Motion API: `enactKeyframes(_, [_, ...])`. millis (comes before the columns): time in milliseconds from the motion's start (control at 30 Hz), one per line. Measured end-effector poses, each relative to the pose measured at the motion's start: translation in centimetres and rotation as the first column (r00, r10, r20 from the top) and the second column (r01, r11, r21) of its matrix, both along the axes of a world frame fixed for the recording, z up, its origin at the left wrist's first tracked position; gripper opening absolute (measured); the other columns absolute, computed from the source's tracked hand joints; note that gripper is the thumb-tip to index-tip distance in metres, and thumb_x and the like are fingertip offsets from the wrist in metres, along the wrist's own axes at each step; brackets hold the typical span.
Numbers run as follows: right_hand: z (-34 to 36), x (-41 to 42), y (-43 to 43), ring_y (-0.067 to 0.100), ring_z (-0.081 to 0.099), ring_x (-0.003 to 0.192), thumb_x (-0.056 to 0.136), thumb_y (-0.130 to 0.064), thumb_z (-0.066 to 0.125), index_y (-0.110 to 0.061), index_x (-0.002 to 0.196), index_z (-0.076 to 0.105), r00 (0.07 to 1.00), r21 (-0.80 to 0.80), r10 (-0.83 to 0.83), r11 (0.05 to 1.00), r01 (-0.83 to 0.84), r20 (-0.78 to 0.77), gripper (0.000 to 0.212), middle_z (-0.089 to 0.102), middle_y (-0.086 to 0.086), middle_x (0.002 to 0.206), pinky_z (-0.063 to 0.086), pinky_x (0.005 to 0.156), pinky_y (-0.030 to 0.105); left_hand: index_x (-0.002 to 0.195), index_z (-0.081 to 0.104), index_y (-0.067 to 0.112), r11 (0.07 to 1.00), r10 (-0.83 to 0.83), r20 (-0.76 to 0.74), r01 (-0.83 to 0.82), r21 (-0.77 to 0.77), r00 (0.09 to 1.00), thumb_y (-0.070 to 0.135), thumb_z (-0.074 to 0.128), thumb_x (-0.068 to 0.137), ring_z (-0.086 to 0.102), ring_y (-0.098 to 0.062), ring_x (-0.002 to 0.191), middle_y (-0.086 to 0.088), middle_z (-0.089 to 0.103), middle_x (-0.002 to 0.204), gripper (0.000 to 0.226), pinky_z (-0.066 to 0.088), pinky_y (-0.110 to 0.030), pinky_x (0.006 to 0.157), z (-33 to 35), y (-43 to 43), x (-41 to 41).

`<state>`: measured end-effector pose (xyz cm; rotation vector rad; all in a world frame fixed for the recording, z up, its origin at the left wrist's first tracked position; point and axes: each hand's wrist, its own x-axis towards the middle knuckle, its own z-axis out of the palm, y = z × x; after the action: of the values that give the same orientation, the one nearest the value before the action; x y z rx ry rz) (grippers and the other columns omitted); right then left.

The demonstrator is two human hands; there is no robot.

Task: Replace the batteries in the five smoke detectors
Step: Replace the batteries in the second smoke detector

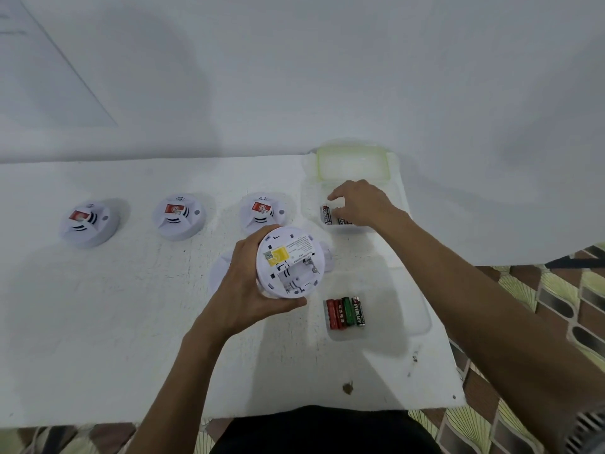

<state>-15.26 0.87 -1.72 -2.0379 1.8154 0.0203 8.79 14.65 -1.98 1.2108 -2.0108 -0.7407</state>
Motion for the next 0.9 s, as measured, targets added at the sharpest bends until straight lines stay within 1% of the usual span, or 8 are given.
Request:
enactKeyframes(100, [-1.0,0.0,-0.9,0.022,0.055,0.117,0.084,-0.035,0.067,-0.035,0.127,0.059,0.999,0.079,0.017,0.997,-0.015,-0.030,0.044,0.056,-0.003,0.132,0.043,0.085,0.032,0.136,0.024,0.055,0.999,0.006,-0.021,-0.006,0.035,1.000,0.067,0.070,0.062,0.038,0.010,0.125,0.044,0.031,0.134,0.088,0.032,-0.016,0.104,-0.4,0.0,0.2])
enactKeyframes(200, [-0.8,-0.1,-0.9,0.019,0.058,0.093,0.083,-0.032,0.064,-0.033,0.110,0.065,0.998,0.048,0.060,0.997,-0.058,-0.038,0.027,0.063,-0.005,0.109,0.040,0.071,0.027,0.137,0.026,0.051,0.999,0.007,-0.042,-0.005,0.046,0.999,0.066,0.070,0.063,0.040,0.004,0.127,0.040,0.033,0.136,0.088,0.032,-0.016,0.106,-0.7,-0.1,0.3])
enactKeyframes(300, [-0.7,-0.3,-0.5,0.016,0.058,0.087,0.082,-0.034,0.065,-0.033,0.102,0.066,0.996,0.048,0.084,0.995,-0.085,0.008,0.020,0.062,-0.009,0.090,0.041,0.070,0.027,0.137,0.026,0.051,0.999,0.012,-0.049,-0.010,0.047,0.999,0.068,0.070,0.063,0.040,0.001,0.127,0.040,0.033,0.135,0.088,0.034,-0.023,0.106,-0.7,-0.2,0.2])
enactKeyframes(467, [-1.1,-0.3,0.1,0.011,0.056,0.082,0.077,-0.040,0.070,-0.032,0.092,0.062,0.989,0.024,0.106,0.994,-0.109,0.106,0.019,0.061,-0.010,0.088,0.037,0.066,0.026,0.135,0.025,0.055,0.998,0.024,-0.058,-0.021,0.053,0.998,0.069,0.071,0.060,0.040,-0.003,0.128,0.040,0.032,0.134,0.089,0.035,-0.029,0.107,-0.4,-0.3,-0.2])
enactKeyframes(600, [-1.4,-0.5,0.3,0.013,0.059,0.077,0.078,-0.027,0.072,-0.026,0.086,0.056,0.971,0.028,0.043,0.998,-0.051,0.234,0.017,0.067,-0.008,0.086,0.048,0.071,0.033,0.134,0.024,0.057,0.998,0.028,-0.048,-0.026,0.052,0.998,0.072,0.070,0.059,0.040,0.000,0.127,0.041,0.032,0.133,0.089,0.035,-0.024,0.105,-0.2,-0.3,-0.3])
enactKeyframes(667, [-1.1,-0.6,0.9,0.010,0.057,0.066,0.079,-0.021,0.071,-0.023,0.085,0.056,0.918,-0.001,-0.032,0.999,0.035,0.395,0.016,0.069,-0.005,0.084,0.050,0.069,0.035,0.134,0.024,0.057,0.998,0.036,-0.047,-0.033,0.052,0.998,0.069,0.073,0.057,0.040,0.001,0.126,0.042,0.032,0.133,0.091,0.035,-0.021,0.104,0.0,-0.3,-0.3])
enactKeyframes(767, [0.5,-0.2,2.7,0.007,0.060,0.061,0.080,-0.012,0.070,-0.017,0.089,0.058,0.754,-0.054,-0.134,0.974,0.219,0.643,0.016,0.068,-0.006,0.078,0.052,0.065,0.036,0.135,0.025,0.054,0.998,0.039,-0.043,-0.037,0.041,0.998,0.065,0.075,0.058,0.040,0.000,0.127,0.039,0.032,0.135,0.093,0.036,-0.021,0.104,0.0,-0.4,-0.2])
enactKeyframes(900, [3.8,1.3,6.7,0.015,0.066,0.073,0.083,-0.007,0.072,-0.011,0.095,0.061,0.515,-0.072,-0.116,0.941,0.331,0.849,0.017,0.069,-0.003,0.083,0.052,0.069,0.035,0.135,0.024,0.054,0.999,0.037,-0.045,-0.035,0.041,0.998,0.059,0.077,0.058,0.039,0.003,0.126,0.039,0.031,0.134,0.094,0.034,-0.015,0.103,0.0,-0.7,-0.4])
